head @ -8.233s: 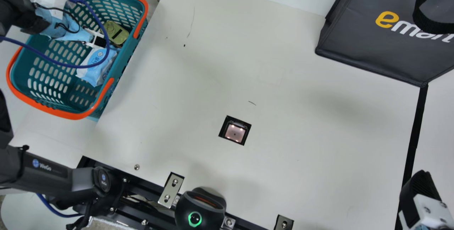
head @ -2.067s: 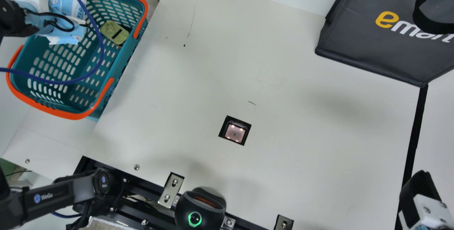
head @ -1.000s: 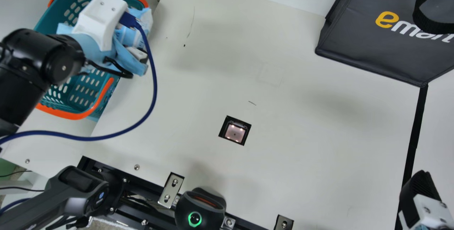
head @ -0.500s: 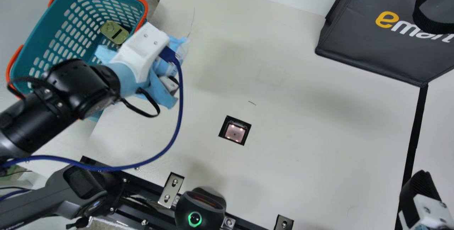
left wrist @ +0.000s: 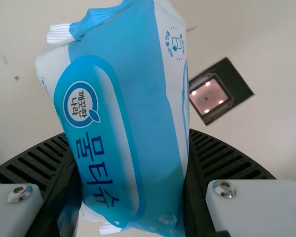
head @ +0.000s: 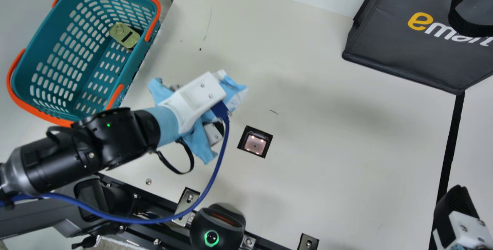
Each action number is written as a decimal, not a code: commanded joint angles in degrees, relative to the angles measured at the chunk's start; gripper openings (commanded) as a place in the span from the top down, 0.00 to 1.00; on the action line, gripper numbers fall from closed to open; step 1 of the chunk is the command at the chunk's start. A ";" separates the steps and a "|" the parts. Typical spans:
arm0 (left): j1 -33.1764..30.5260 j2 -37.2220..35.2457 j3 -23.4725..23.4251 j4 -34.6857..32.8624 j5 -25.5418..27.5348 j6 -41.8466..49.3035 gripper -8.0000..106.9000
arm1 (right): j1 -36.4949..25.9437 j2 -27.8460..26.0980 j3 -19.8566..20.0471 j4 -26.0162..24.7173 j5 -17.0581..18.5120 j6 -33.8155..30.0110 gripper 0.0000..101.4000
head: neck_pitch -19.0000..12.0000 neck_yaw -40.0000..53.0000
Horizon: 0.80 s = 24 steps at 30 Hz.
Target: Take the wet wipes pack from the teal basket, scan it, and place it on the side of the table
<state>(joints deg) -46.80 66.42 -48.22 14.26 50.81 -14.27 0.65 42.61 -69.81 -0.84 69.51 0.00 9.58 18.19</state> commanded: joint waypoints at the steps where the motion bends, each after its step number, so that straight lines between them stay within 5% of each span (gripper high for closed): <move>1: -1.47 0.08 0.69 -0.15 -1.60 1.22 1.00 | 0.00 0.00 0.00 0.00 0.00 0.00 0.06 | -1.66 0.23; 24: -4.49 8.44 9.53 0.71 -23.77 13.31 1.00 | 0.00 0.00 0.00 0.00 -0.06 0.00 0.06 | -1.66 0.23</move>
<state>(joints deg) -51.29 74.44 -38.86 14.87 28.49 -1.28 0.65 42.61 -69.81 -0.84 69.45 0.00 9.58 18.28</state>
